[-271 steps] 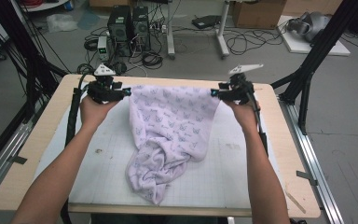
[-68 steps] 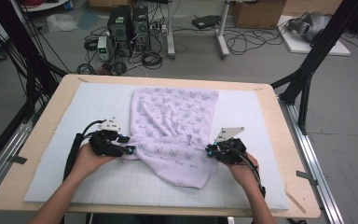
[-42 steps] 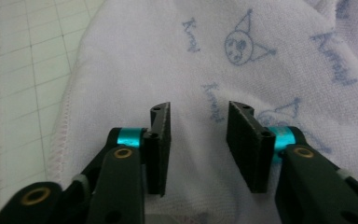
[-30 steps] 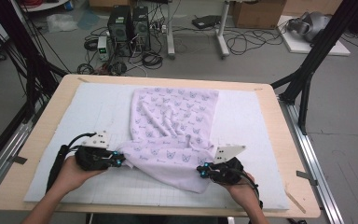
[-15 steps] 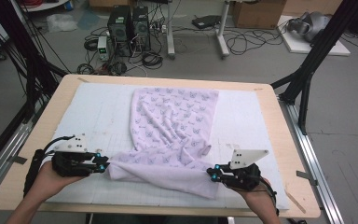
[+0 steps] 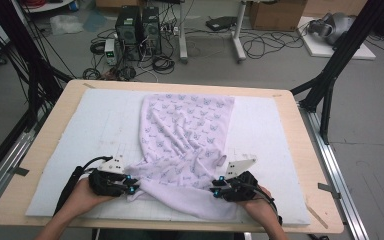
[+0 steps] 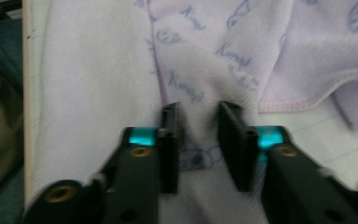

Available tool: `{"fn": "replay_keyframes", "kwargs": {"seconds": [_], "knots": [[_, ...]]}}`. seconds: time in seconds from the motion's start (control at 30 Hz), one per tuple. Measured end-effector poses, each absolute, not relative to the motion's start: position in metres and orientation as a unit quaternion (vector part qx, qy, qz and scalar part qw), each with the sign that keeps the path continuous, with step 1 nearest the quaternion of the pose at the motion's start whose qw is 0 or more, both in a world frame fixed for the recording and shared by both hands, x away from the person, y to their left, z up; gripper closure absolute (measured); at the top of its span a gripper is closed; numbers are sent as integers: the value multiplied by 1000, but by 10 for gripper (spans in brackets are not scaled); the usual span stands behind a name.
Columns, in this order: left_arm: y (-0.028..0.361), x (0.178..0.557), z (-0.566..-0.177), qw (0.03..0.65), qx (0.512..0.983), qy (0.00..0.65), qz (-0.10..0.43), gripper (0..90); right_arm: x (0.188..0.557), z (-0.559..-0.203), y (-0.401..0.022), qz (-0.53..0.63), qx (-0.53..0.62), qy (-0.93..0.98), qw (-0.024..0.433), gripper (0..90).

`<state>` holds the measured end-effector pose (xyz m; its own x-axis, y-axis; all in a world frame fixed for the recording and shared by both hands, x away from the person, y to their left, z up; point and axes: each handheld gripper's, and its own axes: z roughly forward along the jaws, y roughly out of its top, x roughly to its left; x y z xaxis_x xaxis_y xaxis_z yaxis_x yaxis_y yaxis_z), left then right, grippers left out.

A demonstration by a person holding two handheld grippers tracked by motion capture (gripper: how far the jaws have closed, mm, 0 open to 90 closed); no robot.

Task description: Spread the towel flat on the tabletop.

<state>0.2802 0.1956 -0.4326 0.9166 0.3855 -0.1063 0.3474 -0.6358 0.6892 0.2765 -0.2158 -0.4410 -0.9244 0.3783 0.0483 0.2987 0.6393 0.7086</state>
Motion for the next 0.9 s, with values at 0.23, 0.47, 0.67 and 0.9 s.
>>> {"fn": "replay_keyframes", "kwargs": {"seconds": [0.23, 0.47, 0.67, 0.9], "knots": [[201, 272, -427, 375, 910, 179, 7, 867, 268, -436, -216, 387, 173, 906, 29, 868], [218, 234, -393, 411, 901, 137, 12, 872, 231, -411, -227, 411, 150, 899, -15, 866], [219, 236, -383, 425, 893, 149, 22, 615, 225, -394, -232, 435, 149, 888, -14, 721], [209, 267, -414, 403, 895, 189, 31, 563, 256, -407, -214, 426, 161, 890, 21, 617]]}}
